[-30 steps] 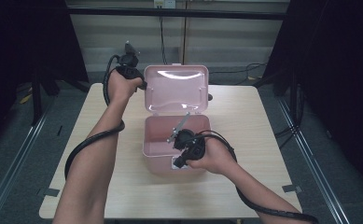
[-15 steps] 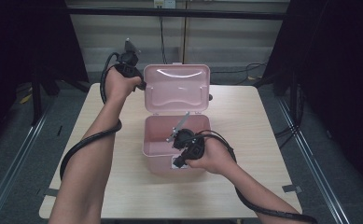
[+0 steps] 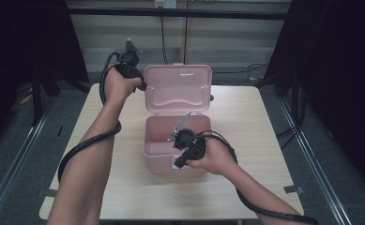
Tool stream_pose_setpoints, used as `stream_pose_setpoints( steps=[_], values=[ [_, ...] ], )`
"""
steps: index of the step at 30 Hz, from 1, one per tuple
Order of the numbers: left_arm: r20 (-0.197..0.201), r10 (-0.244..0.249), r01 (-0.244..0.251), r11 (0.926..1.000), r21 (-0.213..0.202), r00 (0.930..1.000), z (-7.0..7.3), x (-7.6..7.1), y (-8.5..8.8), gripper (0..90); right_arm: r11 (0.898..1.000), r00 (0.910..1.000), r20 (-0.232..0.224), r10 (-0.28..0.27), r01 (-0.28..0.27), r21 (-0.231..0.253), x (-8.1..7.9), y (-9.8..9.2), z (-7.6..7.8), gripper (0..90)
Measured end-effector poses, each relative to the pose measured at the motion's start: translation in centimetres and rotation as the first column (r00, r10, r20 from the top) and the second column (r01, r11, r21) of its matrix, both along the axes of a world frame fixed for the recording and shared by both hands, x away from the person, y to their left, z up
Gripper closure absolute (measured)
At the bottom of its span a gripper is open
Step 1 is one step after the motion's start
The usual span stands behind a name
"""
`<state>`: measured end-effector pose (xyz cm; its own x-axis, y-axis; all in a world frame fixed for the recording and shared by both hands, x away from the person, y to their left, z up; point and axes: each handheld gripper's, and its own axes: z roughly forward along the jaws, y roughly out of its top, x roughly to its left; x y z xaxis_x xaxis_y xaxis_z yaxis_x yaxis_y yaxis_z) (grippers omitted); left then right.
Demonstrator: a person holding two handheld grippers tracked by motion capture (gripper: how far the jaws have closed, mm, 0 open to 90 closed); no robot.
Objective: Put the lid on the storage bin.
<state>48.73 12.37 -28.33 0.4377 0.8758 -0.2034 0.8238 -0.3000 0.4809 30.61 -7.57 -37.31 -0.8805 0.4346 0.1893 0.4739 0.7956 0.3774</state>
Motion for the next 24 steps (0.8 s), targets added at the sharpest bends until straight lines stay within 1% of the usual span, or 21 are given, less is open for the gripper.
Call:
stream_pose_setpoints(
  steps=[2, 3, 9, 14, 16, 20, 24],
  values=[
    [0.004, -0.008, 0.008, 1.0, 0.005, 1.0, 0.1, -0.1, 0.0, 87.7, 1.0, 1.0, 0.0, -0.001, 0.001, 0.0, 0.0, 0.0, 0.0, 90.0],
    [0.006, -0.004, 0.004, 1.0, 0.001, 1.0, 0.1, -0.2, 0.0, 87.6, 1.0, 1.0, 0.002, -0.002, 0.002, 0.0, 0.0, 0.0, 0.0, 90.0],
    [0.014, -0.006, 0.006, 0.9999, 0.012, 0.9999, 0.3, -0.7, 0.1, 87.7, 1.0, 1.0, 0.001, -0.007, 0.007, -0.006, 0.1, 0.1, 0.0, 90.0],
    [0.032, -0.011, 0.011, 0.9999, 0.011, 0.9994, 0.4, -1.2, 0.2, 87.6, 1.0, 0.9999, 0.001, -0.017, 0.017, -0.003, 0.2, 0.1, 0.0, 90.0],
    [0.036, -0.017, 0.017, 0.9997, 0.017, 0.9992, 0.5, -1.3, 0.3, 87.6, 1.0, 0.9998, -0.005, -0.02, 0.02, -0.004, 0.3, 0.1, 0.0, 90.0],
    [0.031, -0.02, 0.02, 0.9996, 0.021, 0.9993, 0.7, -1.5, 0.4, 87.6, 0.999, 0.9994, -0.008, -0.032, 0.032, -0.008, 0.4, 0.1, 0.0, 90.0],
    [0.04, -0.031, 0.03, 0.999, 0.033, 0.9987, 0.8, -1.7, 0.5, 87.6, 0.999, 0.9993, -0.006, -0.037, 0.037, -0.01, 0.6, 0.2, 0.0, 90.0]
  ],
)
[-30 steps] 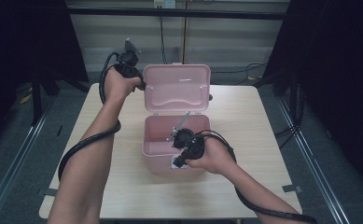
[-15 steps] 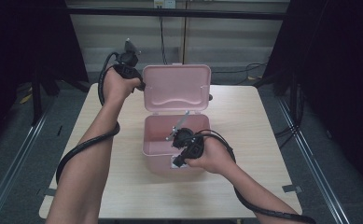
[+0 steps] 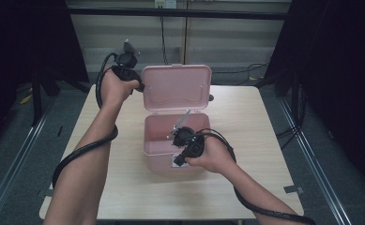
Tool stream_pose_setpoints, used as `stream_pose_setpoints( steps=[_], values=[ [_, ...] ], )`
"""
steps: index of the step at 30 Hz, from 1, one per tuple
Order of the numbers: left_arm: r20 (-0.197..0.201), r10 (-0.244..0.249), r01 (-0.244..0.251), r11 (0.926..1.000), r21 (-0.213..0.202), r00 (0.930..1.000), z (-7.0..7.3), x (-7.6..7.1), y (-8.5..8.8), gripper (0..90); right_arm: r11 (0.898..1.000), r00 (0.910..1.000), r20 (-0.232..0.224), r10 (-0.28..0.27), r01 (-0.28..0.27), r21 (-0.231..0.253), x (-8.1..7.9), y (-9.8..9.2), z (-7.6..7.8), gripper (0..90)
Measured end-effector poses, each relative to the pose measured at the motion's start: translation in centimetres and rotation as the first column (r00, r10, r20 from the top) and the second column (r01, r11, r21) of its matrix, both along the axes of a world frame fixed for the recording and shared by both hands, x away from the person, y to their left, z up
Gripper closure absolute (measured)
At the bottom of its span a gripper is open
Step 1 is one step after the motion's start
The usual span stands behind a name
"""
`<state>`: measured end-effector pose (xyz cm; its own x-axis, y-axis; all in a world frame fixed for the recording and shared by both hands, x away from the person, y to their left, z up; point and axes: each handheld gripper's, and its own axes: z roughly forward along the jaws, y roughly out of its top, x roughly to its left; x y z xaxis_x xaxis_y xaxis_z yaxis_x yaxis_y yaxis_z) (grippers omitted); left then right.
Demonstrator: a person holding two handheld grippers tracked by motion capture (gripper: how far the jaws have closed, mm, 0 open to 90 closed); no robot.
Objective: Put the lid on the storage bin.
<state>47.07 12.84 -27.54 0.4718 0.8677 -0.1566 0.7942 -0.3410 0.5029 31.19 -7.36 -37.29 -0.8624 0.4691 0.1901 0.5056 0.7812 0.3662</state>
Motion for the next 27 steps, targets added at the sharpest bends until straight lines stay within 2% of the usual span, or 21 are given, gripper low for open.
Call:
stream_pose_setpoints(
  steps=[27],
  values=[
    [0.036, -0.023, 0.023, 0.9996, 0.014, 0.9991, 0.3, -1.6, 0.2, 86.9, 0.999, 0.9993, 0.004, -0.037, 0.037, -0.006, 1.2, 0.2, -0.1, 90.0]
  ],
)
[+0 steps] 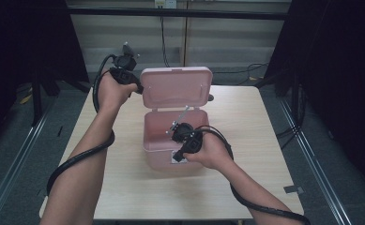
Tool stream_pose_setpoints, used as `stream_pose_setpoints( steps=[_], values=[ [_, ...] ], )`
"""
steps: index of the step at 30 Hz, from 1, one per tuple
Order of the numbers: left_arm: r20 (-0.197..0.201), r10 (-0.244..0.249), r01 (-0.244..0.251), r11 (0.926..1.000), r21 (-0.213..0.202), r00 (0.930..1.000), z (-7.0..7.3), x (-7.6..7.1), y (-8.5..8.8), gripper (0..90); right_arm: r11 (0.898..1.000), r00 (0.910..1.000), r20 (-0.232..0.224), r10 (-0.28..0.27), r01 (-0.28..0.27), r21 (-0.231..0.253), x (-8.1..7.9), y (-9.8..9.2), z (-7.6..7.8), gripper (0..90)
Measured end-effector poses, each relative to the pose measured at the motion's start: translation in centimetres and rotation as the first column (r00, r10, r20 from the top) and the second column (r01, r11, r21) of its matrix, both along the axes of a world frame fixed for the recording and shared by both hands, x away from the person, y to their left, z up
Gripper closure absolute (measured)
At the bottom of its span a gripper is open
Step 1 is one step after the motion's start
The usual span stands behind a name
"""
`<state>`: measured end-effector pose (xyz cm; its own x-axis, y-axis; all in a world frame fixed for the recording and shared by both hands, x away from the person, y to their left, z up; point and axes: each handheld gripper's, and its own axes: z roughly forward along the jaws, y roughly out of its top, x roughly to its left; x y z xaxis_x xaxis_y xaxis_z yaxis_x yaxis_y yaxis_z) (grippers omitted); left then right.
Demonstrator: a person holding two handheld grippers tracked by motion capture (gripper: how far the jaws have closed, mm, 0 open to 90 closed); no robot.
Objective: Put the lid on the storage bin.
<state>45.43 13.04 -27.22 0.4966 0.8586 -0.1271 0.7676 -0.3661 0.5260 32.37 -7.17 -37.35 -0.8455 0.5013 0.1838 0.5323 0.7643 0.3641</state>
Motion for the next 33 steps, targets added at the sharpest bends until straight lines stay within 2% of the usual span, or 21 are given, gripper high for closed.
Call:
stream_pose_setpoints(
  steps=[12, 22, 24, 25, 27, 29, 30, 33],
  values=[
    [0.009, -0.022, 0.022, 0.9996, 0.017, 0.9997, 0.0, -0.9, -0.1, 86.5, 1.0, 1.0, 0.0, -0.01, 0.01, 0.003, 0.3, 0.2, 0.0, 90.0],
    [0.022, -0.038, 0.038, 0.9993, 0.004, 0.999, -0.3, -1.8, 0.2, 86.2, 1.0, 1.0, -0.001, -0.01, 0.01, 0.004, 0.3, 0.2, 0.0, 90.0],
    [0.015, -0.029, 0.029, 0.9996, -0.002, 0.9995, -0.4, -2.0, 0.3, 86.9, 1.0, 1.0, 0.003, -0.005, 0.005, 0.003, 0.4, 0.2, -0.1, 90.0],
    [0.015, -0.045, 0.045, 0.9988, -0.017, 0.9989, -0.4, -2.1, 0.4, 90.0, 1.0, 1.0, 0.004, -0.005, 0.005, 0.004, 0.4, 0.2, -0.1, 90.0],
    [0.013, -0.049, 0.05, 0.9973, -0.054, 0.9987, -0.5, -2.2, 0.5, 90.0, 1.0, 0.9999, 0.003, -0.016, 0.016, 0.001, 0.4, 0.3, 0.0, 90.0],
    [0.009, -0.064, 0.065, 0.9977, -0.022, 0.9979, -0.4, -2.4, 0.3, 90.0, 1.0, 0.9999, 0.002, -0.015, 0.015, -0.001, 0.5, 0.3, 0.0, 90.0],
    [0.004, -0.066, 0.066, 0.9974, -0.031, 0.9978, -0.5, -2.4, 0.3, 90.0, 1.0, 0.9999, 0.002, -0.016, 0.016, -0.002, 0.5, 0.3, 0.0, 90.0],
    [-0.007, -0.052, 0.051, 0.9985, -0.02, 0.9986, -0.5, -2.4, 0.4, 90.0, 1.0, 0.9999, 0.005, -0.014, 0.014, -0.005, 0.5, 0.4, 0.0, 90.0]
  ],
)
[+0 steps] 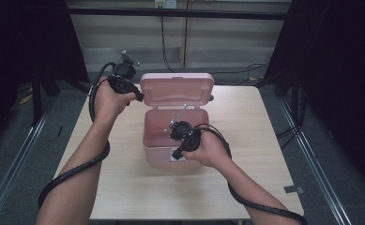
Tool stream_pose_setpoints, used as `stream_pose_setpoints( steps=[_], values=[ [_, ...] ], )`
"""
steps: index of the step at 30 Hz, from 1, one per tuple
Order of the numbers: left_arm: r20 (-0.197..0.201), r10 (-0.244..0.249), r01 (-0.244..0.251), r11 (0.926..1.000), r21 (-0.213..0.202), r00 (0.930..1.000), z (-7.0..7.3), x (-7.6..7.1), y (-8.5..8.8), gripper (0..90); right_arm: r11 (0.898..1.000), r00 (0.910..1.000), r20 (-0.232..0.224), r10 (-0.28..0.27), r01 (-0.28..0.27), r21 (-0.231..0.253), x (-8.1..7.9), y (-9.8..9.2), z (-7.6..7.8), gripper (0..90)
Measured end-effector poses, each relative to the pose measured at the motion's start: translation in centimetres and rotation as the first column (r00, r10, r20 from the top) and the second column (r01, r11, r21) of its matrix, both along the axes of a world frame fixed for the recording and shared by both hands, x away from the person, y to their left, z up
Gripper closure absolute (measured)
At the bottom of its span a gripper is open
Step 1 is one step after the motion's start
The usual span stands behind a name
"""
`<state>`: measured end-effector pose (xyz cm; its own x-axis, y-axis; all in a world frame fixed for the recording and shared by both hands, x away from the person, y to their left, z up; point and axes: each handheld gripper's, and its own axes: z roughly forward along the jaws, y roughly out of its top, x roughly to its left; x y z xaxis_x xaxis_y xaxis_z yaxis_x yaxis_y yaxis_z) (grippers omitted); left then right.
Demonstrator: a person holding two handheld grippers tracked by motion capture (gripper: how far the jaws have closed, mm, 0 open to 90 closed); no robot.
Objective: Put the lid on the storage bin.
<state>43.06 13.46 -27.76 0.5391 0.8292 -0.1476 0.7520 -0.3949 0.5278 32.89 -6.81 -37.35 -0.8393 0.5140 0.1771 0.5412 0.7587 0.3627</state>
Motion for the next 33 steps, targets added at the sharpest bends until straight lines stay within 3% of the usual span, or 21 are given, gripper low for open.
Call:
stream_pose_setpoints(
  steps=[5, 10, 14, 18, 22, 24, 29, 31, 33],
  values=[
    [-0.021, 0.039, -0.038, 0.9992, 0.011, 0.999, -0.3, 0.9, 1.4, 90.0, 1.0, 1.0, -0.002, 0.001, -0.001, 0.006, 0.0, -0.1, 0.0, 90.0],
    [-0.048, 0.092, -0.093, 0.9953, -0.026, 0.9946, -0.2, 3.4, 2.7, 90.0, 1.0, 1.0, 0.0, 0.006, -0.006, 0.008, 0.0, -0.1, 0.0, 90.0],
    [-0.044, 0.094, -0.097, 0.9938, -0.055, 0.9946, 0.3, 5.2, 2.7, 90.0, 1.0, 0.9998, 0.0, 0.02, -0.02, 0.013, 0.2, -0.2, -0.1, 90.0],
    [-0.05, 0.064, -0.068, 0.9928, -0.099, 0.9967, 0.7, 6.4, 1.7, 90.0, 1.0, 0.9998, -0.004, 0.021, -0.021, 0.017, 0.2, -0.2, -0.1, 90.0],
    [-0.061, 0.017, -0.025, 0.9919, -0.124, 0.998, 0.7, 6.3, 0.7, 90.0, 0.999, 0.9997, -0.01, 0.023, -0.023, 0.029, 0.3, -0.3, -0.1, 90.0],
    [-0.056, 0.01, -0.016, 0.995, -0.098, 0.9984, 0.7, 6.1, 0.3, 90.0, 0.999, 0.9997, -0.015, 0.02, -0.019, 0.033, 0.3, -0.3, -0.1, 90.0],
    [-0.056, 0.014, -0.02, 0.9947, -0.101, 0.9983, 0.6, 5.6, 0.4, 90.0, 0.999, 0.9996, -0.028, 0.008, -0.007, 0.045, 0.3, -0.7, 0.0, 90.0],
    [-0.054, 0.013, -0.018, 0.9954, -0.094, 0.9984, 0.7, 5.5, 0.5, 90.0, 0.997, 0.9995, -0.03, -0.006, 0.008, 0.074, 0.4, -1.4, 0.5, 90.0],
    [-0.05, 0.019, -0.023, 0.995, -0.097, 0.9986, 0.6, 5.4, 0.5, 90.0, 0.997, 0.9997, -0.013, -0.02, 0.021, 0.079, 0.6, -2.2, 1.2, 90.0]
  ],
)
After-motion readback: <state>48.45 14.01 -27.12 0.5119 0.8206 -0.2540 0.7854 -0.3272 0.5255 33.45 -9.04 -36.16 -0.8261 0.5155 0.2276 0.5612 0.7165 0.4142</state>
